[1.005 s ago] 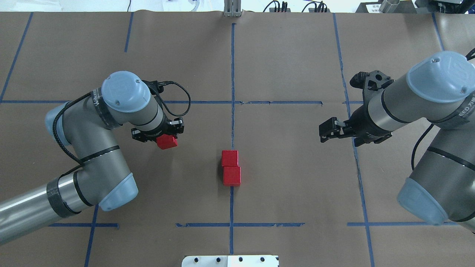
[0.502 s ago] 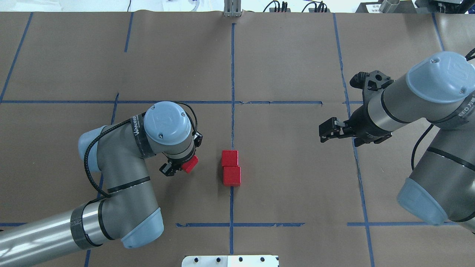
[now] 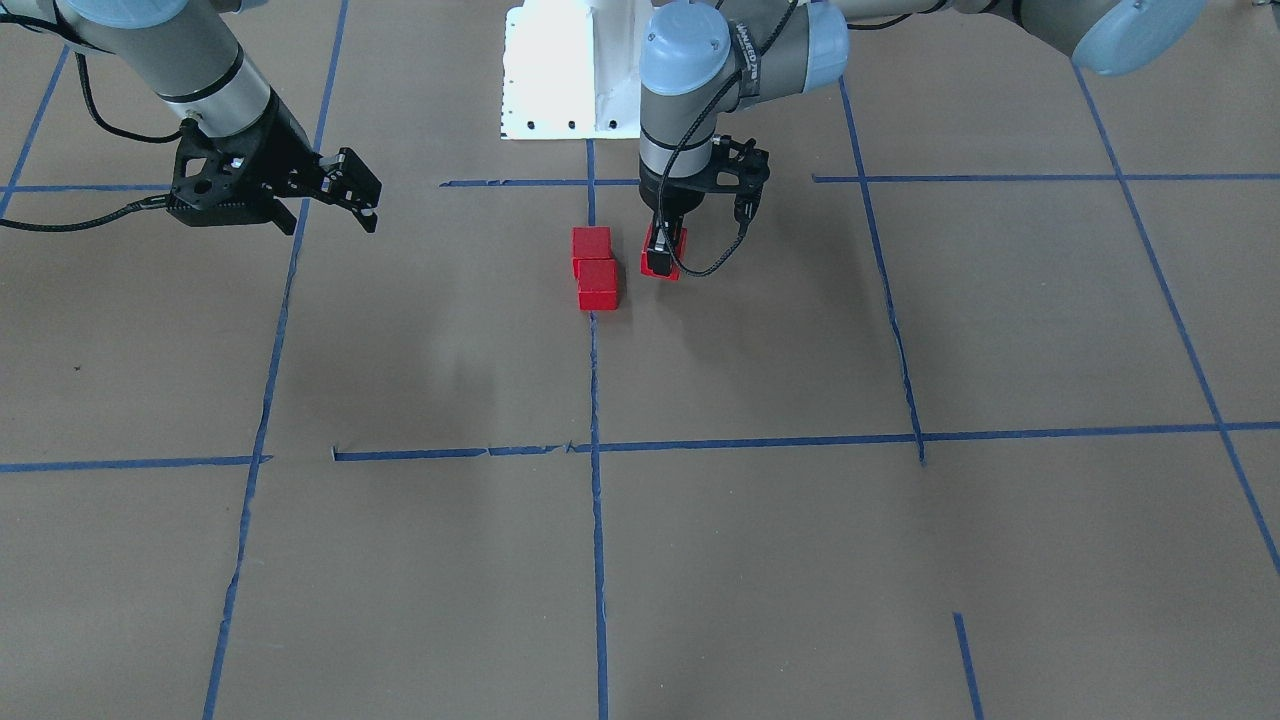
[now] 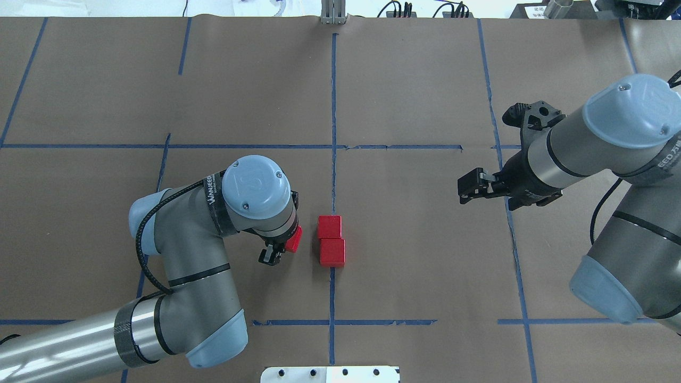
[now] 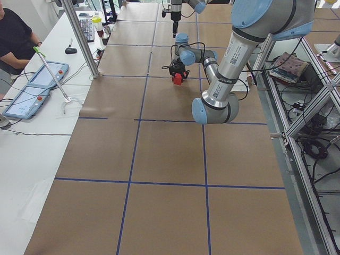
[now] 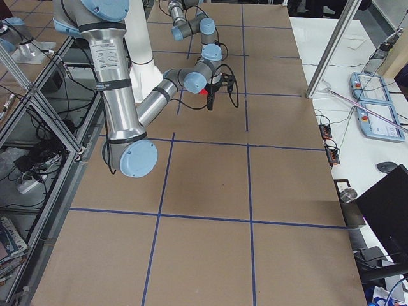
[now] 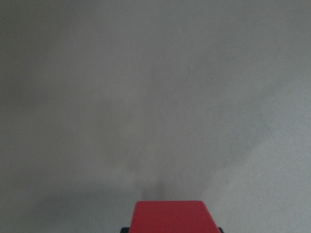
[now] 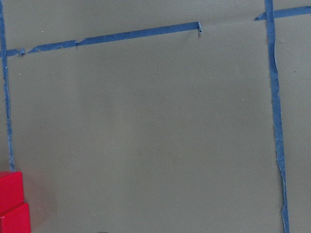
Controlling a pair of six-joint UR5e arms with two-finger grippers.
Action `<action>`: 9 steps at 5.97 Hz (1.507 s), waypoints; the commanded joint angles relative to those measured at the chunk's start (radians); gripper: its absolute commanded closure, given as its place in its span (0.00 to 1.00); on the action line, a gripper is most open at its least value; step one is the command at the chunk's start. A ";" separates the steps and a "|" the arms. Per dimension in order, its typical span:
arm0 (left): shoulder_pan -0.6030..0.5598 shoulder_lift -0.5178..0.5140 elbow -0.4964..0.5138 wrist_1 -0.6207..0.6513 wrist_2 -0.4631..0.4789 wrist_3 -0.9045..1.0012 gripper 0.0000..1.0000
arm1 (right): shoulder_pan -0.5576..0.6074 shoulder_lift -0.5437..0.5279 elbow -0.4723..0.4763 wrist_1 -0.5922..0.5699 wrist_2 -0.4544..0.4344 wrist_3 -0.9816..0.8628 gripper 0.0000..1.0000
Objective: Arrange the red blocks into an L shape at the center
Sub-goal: 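Carry the cube with the left gripper next to the stacked pair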
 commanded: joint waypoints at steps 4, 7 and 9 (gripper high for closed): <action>-0.009 -0.005 0.055 -0.056 -0.001 -0.100 1.00 | 0.002 -0.003 0.004 0.002 -0.005 0.004 0.00; -0.009 -0.035 0.138 -0.119 -0.001 -0.170 1.00 | 0.002 -0.004 0.001 0.000 -0.010 0.006 0.00; -0.007 -0.043 0.138 -0.119 -0.001 -0.184 1.00 | 0.000 -0.006 0.001 0.000 -0.010 0.006 0.00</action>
